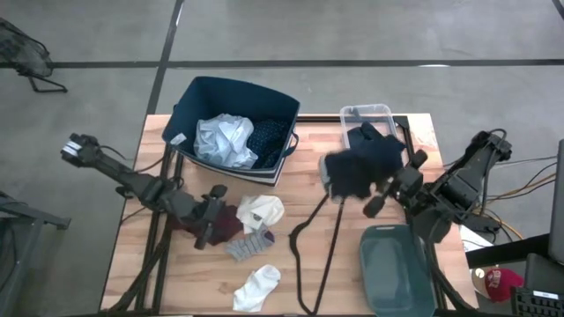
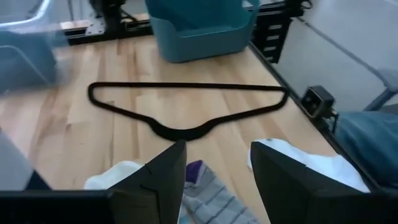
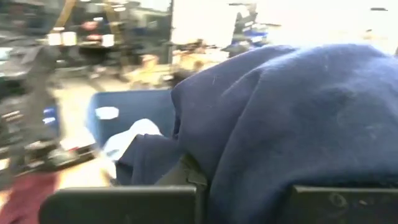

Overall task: Pick & Place Cloths
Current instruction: Put the black boxer into the transparent bin

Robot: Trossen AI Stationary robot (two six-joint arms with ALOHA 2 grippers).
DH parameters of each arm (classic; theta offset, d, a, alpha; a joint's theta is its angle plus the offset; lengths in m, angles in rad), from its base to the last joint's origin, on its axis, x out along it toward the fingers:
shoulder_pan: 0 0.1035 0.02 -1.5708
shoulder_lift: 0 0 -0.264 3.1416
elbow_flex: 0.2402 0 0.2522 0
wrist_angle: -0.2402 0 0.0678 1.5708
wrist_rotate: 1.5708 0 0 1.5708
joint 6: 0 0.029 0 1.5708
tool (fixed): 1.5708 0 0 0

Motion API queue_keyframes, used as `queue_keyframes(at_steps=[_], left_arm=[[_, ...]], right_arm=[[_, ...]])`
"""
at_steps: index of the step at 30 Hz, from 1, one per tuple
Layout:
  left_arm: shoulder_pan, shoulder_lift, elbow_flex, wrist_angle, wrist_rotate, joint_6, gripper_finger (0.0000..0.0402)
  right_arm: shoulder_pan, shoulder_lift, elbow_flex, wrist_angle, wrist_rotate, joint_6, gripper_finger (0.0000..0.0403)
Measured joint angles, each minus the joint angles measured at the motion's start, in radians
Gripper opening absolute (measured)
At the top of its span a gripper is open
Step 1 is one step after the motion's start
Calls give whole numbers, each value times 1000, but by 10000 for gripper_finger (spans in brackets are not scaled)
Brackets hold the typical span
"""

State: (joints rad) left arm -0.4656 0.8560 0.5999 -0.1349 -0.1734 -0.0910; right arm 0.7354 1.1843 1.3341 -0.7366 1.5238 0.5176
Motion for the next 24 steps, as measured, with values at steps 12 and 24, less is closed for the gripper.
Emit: queue_keyframes(at_steps=[12, 24], left_arm=[[-103, -149, -233, 305, -10, -9, 181], [-109, -220, -359, 461, -132, 115, 180]], right_arm=[[-291, -66, -19, -15, 43, -39, 13], [-586, -72, -28, -75, 5, -73, 13]])
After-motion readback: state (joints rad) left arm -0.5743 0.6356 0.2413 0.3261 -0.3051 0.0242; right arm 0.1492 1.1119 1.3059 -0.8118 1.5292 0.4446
